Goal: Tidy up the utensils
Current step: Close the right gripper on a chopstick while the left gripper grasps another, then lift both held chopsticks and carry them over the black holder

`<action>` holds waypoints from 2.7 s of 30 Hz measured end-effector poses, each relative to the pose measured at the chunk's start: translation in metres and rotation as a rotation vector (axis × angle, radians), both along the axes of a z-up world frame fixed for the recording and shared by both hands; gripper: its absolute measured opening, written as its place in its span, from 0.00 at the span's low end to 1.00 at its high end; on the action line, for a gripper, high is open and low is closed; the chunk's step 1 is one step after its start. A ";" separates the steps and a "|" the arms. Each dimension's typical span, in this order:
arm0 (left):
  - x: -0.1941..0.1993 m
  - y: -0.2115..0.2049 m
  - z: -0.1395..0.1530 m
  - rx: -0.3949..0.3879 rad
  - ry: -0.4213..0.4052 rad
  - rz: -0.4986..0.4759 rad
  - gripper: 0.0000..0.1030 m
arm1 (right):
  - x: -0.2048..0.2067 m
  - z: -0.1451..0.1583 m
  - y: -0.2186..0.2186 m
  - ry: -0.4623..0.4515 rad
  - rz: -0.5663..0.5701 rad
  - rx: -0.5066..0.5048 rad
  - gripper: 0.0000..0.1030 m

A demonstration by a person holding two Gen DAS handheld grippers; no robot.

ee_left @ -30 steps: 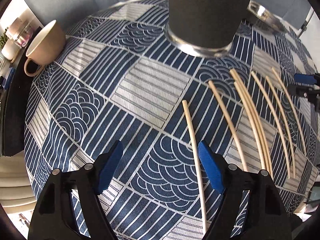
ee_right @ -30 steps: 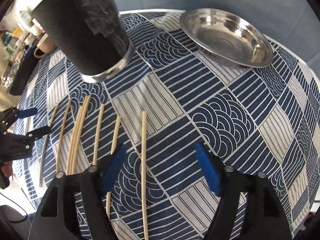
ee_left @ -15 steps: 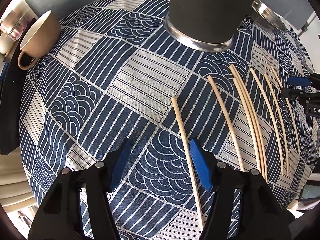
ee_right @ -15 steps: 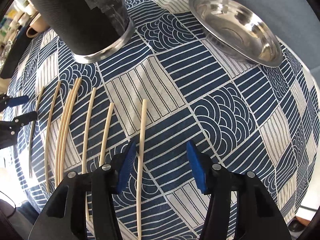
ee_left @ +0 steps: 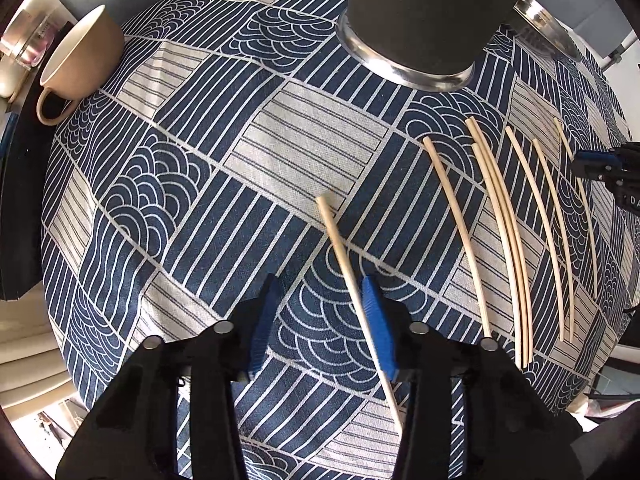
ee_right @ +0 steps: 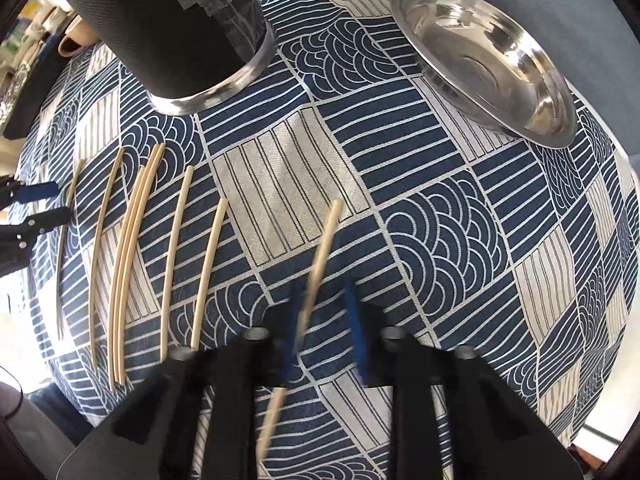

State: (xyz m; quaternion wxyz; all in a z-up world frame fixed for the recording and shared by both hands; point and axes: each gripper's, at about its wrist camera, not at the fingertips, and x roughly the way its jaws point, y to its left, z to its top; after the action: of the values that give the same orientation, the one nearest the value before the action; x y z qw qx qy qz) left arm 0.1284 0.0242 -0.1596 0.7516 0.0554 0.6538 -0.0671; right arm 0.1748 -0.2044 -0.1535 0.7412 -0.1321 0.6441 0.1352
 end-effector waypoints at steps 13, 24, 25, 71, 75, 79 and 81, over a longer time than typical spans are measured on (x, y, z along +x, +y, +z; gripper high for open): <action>-0.011 0.017 -0.001 -0.039 0.053 0.044 0.07 | -0.003 -0.001 -0.044 0.020 -0.055 0.136 0.05; -0.019 0.031 0.000 -0.086 0.088 0.073 0.05 | -0.017 0.001 -0.072 0.021 -0.123 0.244 0.00; -0.020 0.034 0.003 -0.087 0.084 0.075 0.05 | -0.019 0.003 -0.069 0.016 -0.123 0.232 0.00; -0.030 0.058 0.098 -0.158 -0.114 0.090 0.05 | -0.048 0.097 -0.011 -0.193 -0.109 0.563 0.04; -0.015 0.048 0.125 -0.180 -0.184 0.061 0.05 | -0.041 0.128 0.004 -0.260 -0.048 0.619 0.04; 0.001 0.035 0.168 -0.187 -0.333 0.021 0.05 | -0.027 0.165 0.010 -0.340 -0.001 0.675 0.04; 0.006 0.030 0.187 -0.229 -0.397 -0.007 0.05 | -0.018 0.176 0.014 -0.367 0.010 0.705 0.04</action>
State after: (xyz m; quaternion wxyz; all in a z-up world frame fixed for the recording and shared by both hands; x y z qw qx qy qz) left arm 0.1344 0.0538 0.0279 0.8667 -0.0160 0.4810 -0.1314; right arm 0.1567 -0.1902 0.0229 0.8433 0.1056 0.4143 0.3258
